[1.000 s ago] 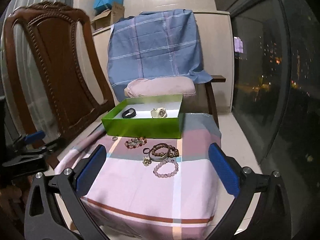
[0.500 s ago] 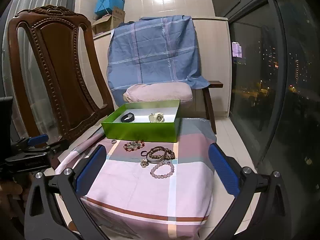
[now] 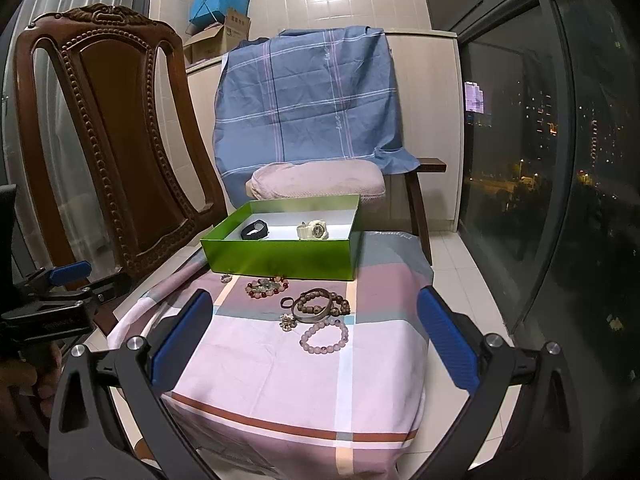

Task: Organize jewelry
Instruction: 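Withdraw both tools from the green box back above the bed, then grasp the red-and-green beaded bracelet with the left gripper and lift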

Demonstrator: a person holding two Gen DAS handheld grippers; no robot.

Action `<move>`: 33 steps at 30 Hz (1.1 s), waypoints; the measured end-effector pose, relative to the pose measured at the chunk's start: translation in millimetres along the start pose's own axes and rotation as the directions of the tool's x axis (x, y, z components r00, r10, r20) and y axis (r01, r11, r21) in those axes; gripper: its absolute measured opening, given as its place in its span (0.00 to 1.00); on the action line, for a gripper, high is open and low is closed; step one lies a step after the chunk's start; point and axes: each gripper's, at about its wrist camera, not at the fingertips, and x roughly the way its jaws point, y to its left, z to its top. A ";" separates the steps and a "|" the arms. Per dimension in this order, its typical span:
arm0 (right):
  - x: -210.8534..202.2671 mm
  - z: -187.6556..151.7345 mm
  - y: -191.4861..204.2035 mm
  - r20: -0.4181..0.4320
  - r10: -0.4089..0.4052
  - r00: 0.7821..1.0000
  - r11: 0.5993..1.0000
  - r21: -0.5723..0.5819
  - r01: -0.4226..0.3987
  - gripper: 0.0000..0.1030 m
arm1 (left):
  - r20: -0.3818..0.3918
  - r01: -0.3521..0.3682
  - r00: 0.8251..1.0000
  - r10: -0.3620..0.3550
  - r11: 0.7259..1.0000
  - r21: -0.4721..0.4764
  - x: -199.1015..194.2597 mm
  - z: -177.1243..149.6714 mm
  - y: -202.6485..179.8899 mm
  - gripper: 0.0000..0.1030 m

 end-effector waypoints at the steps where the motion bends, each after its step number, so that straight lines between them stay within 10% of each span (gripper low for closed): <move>1: 0.3 -0.2 -0.1 -0.001 -0.001 1.000 1.000 0.001 0.001 0.97 | -0.003 0.002 1.000 -0.002 1.000 0.000 0.3 0.0 -0.2 0.96; 16: 5.5 4.4 1.0 -0.015 0.008 1.000 1.000 0.014 -0.007 0.97 | -0.119 0.034 0.992 -0.038 0.999 -0.035 46.6 8.6 -2.5 0.95; 33: 14.1 6.1 -9.9 -0.059 0.044 0.997 0.997 0.064 -0.040 0.97 | -0.363 0.065 0.915 -0.177 0.952 -0.298 212.0 6.2 -9.6 0.44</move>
